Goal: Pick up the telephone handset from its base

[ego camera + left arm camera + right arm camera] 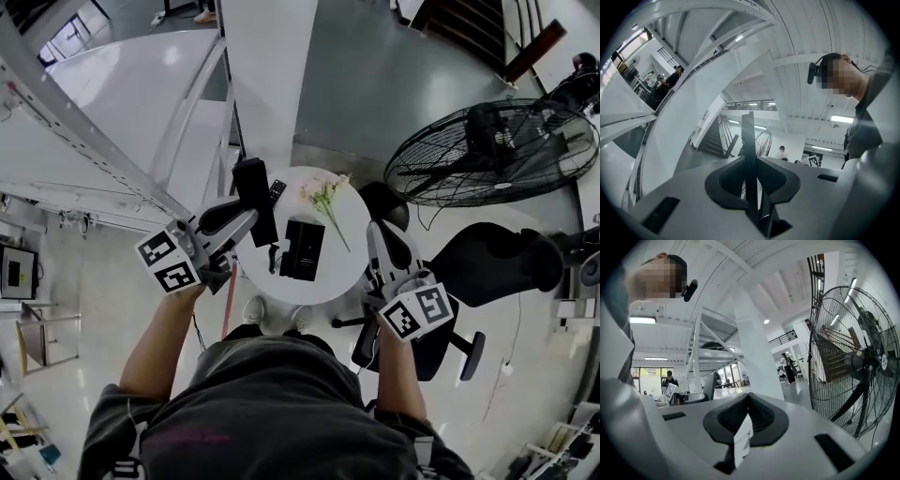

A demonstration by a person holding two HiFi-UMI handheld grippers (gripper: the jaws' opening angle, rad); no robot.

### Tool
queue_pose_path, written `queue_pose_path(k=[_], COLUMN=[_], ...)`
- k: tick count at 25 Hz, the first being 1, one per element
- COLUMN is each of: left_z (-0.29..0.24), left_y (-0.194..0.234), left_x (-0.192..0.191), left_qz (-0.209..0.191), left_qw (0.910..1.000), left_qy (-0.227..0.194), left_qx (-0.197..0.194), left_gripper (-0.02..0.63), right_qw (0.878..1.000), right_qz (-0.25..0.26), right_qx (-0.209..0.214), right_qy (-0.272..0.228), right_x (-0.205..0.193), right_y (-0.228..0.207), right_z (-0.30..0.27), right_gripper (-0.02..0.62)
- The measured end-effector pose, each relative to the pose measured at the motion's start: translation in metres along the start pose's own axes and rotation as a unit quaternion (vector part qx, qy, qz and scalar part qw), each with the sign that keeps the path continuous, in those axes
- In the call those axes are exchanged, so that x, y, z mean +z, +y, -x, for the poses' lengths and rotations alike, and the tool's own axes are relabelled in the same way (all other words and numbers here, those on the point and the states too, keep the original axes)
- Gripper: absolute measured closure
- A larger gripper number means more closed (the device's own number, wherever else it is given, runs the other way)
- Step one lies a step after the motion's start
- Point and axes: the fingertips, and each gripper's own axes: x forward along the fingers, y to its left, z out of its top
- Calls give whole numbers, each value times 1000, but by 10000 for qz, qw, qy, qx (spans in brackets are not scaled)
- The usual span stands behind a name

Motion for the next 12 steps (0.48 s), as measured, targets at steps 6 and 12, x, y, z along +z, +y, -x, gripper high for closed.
queue_pose_path(k=[6, 12], left_z=[-2, -8], left_y=[-1, -3], left_x=[-4, -7], left_qz=[24, 19], left_qw=[10000, 10000], left_qy=[23, 42], left_qx=[-11, -15], left_gripper=[526, 526], right_qw=[10000, 10000], right_qz=[-15, -5], right_qx=[-7, 4], right_qy=[40, 30], right_x=[-5, -4], right_y=[-1, -6], right_z=[2, 5], right_gripper=[583, 583])
